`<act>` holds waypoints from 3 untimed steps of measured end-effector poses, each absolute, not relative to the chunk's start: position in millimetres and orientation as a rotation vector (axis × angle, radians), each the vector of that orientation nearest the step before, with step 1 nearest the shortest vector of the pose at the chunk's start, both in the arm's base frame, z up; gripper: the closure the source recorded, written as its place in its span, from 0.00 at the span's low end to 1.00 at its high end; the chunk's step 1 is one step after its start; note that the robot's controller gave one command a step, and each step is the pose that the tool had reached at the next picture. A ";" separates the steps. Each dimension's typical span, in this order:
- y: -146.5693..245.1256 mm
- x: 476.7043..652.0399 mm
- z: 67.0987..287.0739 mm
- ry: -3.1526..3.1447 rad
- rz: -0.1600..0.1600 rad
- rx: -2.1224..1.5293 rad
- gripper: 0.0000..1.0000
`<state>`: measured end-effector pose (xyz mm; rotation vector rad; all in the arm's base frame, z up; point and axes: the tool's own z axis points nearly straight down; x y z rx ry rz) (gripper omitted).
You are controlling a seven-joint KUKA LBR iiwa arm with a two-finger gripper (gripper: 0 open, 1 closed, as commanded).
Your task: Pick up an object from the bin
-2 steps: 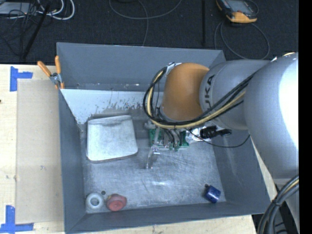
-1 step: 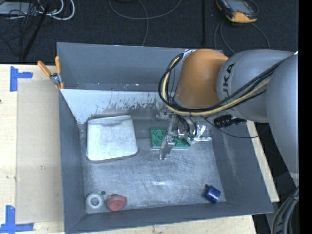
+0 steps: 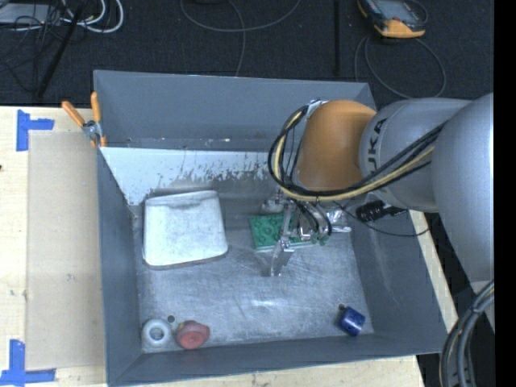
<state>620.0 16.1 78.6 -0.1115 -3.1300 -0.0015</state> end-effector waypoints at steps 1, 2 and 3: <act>15.0 623.7 80.1 -3.146 -0.003 -0.118 1.00; 30.8 613.0 163.3 -3.146 -0.003 -0.135 1.00; 21.2 610.8 227.0 -3.147 -0.001 -0.125 1.00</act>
Offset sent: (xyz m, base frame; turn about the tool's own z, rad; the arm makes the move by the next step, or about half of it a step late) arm 0.0000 0.0000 0.0000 0.0000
